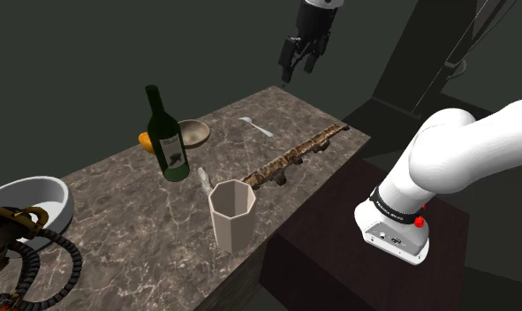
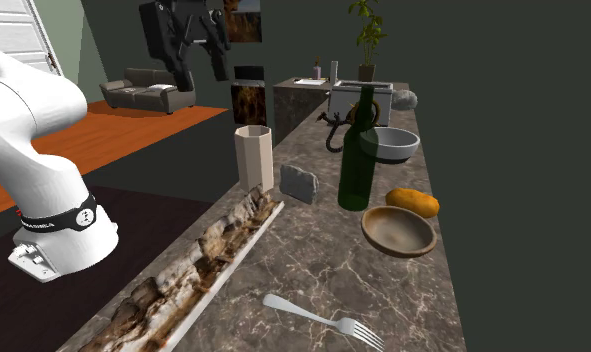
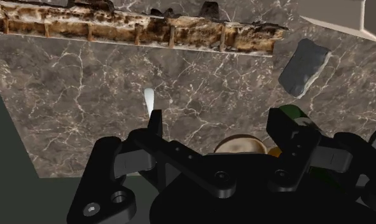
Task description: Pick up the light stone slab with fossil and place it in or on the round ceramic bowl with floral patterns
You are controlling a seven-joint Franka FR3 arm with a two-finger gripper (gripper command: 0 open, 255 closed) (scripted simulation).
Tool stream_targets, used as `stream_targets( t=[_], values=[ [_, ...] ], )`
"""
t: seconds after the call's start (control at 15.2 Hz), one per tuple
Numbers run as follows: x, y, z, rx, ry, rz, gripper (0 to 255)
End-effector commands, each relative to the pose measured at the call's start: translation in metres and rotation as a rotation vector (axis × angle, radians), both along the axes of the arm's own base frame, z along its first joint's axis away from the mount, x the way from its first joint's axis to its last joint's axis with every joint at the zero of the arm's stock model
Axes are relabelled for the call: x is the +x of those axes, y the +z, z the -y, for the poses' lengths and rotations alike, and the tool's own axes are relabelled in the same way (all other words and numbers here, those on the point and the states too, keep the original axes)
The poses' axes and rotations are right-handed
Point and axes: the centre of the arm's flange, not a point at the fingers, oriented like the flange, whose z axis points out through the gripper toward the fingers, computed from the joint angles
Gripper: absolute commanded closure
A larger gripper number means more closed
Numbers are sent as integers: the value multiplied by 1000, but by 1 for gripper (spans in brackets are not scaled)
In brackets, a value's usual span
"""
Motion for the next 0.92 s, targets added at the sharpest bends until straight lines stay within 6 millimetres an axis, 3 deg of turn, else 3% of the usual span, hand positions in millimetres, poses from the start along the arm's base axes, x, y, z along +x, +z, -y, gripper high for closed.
stream_targets(
  t=[0.0, 0.86],
  values=[
    [5, -20, -22, 2, -27, -6, 0],
    [55, -135, -142, 8, -184, -53, 0]
  ],
)
